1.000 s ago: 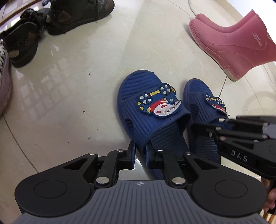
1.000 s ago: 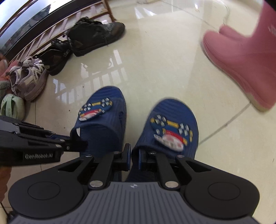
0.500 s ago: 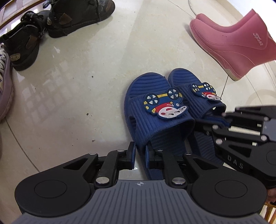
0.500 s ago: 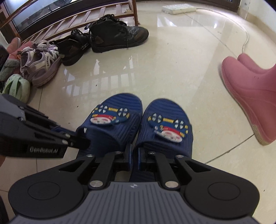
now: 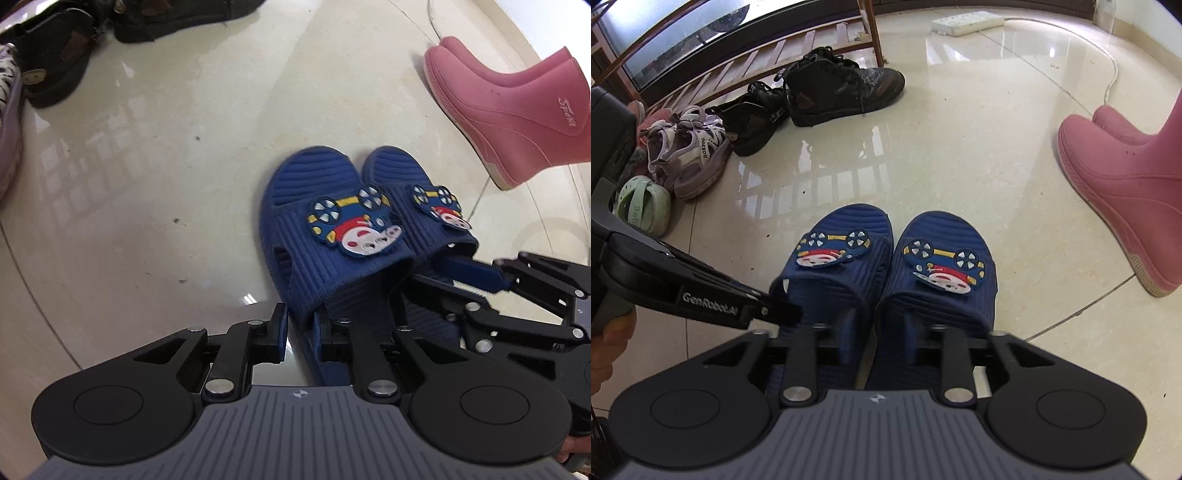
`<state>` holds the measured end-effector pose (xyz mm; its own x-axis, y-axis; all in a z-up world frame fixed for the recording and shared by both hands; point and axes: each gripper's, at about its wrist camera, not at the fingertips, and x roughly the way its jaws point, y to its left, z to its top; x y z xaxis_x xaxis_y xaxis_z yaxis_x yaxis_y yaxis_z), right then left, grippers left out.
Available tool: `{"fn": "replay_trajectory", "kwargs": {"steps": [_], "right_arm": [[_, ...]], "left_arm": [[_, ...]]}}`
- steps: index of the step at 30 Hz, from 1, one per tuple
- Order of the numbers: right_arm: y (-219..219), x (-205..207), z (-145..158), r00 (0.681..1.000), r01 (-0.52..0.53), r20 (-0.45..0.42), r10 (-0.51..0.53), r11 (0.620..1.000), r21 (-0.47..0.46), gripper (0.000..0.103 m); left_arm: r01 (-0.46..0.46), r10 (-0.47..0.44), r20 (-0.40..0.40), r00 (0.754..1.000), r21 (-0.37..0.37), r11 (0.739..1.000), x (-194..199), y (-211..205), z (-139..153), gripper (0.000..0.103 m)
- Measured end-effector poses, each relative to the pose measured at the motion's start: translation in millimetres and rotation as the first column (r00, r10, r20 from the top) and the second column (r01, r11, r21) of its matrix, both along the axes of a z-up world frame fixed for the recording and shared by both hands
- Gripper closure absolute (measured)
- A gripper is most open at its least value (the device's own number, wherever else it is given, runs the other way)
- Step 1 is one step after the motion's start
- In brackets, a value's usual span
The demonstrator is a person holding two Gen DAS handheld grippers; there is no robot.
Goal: Organize scattered shoes
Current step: 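Push the paired slides together with the right gripper and release them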
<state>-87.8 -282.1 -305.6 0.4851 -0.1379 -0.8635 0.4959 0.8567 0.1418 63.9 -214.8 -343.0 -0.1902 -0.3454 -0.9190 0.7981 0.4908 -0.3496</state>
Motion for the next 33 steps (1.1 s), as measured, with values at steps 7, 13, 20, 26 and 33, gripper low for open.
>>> {"fn": "replay_trajectory", "kwargs": {"steps": [7, 13, 20, 26, 33], "right_arm": [[0.3, 8.1, -4.3, 0.999, 0.021, -0.026, -0.022, 0.999, -0.038, 0.066], [-2.0, 19.8, -8.7, 0.999, 0.029, -0.043, -0.032, 0.997, -0.065, 0.070], [-14.7, 32.8, -13.2, 0.997, 0.043, -0.056, -0.047, 0.996, -0.072, 0.091], [-44.8, 42.5, -1.9, 0.998, 0.032, -0.045, -0.037, 0.994, -0.103, 0.092], [-93.5, 86.3, 23.7, 0.998, -0.052, -0.044, 0.044, 0.982, -0.182, 0.092]], "left_arm": [[0.019, -0.019, -0.006, 1.000, 0.002, 1.000, -1.2, 1.3, 0.4, 0.086], [0.048, -0.048, -0.005, 0.999, 0.005, 0.999, -3.5, 4.0, 3.0, 0.083], [0.057, -0.057, -0.002, 0.998, -0.007, 0.998, -5.2, 12.3, 15.9, 0.072], [-0.028, 0.027, -0.017, 0.999, -0.026, 0.999, 13.6, 34.1, 30.3, 0.067], [-0.083, 0.083, -0.012, 0.997, -0.069, 0.994, 33.4, 37.8, 46.8, 0.066]]}}
